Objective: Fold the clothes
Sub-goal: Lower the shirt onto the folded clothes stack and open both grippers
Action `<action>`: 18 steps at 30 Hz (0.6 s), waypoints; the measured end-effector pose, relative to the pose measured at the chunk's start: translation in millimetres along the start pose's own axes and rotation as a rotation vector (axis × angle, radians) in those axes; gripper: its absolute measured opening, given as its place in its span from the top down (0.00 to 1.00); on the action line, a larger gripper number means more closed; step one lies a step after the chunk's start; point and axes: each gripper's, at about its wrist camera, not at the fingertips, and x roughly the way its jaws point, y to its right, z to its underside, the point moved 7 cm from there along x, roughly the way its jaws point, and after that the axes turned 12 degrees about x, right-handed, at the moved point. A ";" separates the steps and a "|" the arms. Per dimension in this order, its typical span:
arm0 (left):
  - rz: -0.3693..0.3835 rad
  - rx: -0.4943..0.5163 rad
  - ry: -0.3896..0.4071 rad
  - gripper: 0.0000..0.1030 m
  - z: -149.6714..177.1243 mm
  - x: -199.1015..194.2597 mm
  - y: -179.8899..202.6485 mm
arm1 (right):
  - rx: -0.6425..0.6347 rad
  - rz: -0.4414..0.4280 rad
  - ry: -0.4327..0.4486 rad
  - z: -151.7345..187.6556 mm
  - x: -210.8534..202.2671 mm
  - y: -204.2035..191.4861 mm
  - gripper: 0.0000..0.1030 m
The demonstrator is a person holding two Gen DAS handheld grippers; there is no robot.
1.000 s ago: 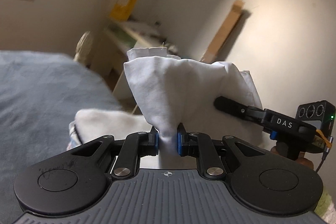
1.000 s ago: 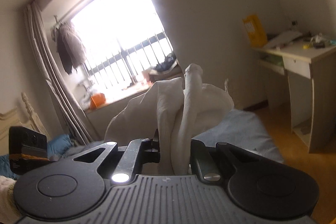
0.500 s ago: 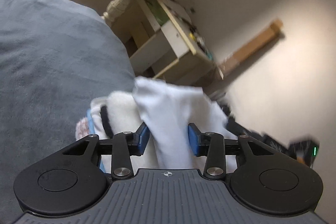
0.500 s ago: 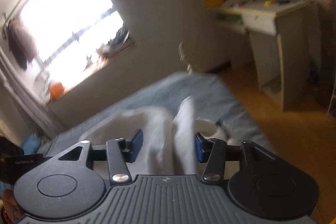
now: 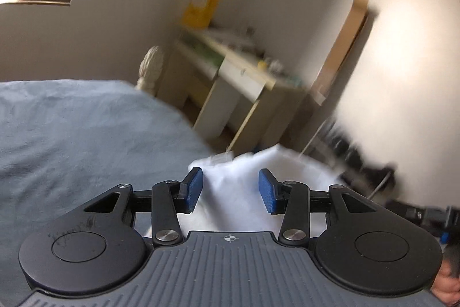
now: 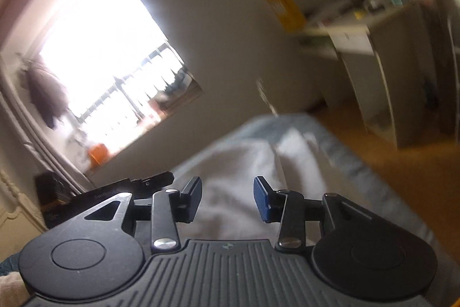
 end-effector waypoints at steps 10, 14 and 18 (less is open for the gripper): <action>-0.109 0.180 0.051 0.42 12.0 -109.8 -31.4 | -0.223 0.276 0.353 61.8 -115.2 -70.3 0.45; -0.106 0.319 0.014 0.33 55.4 -179.8 -44.7 | -0.217 0.314 0.374 137.3 -131.6 -98.0 0.28; -0.131 0.374 -0.025 0.16 113.6 -241.1 -63.5 | -0.199 0.354 0.323 218.6 -113.3 -119.5 0.27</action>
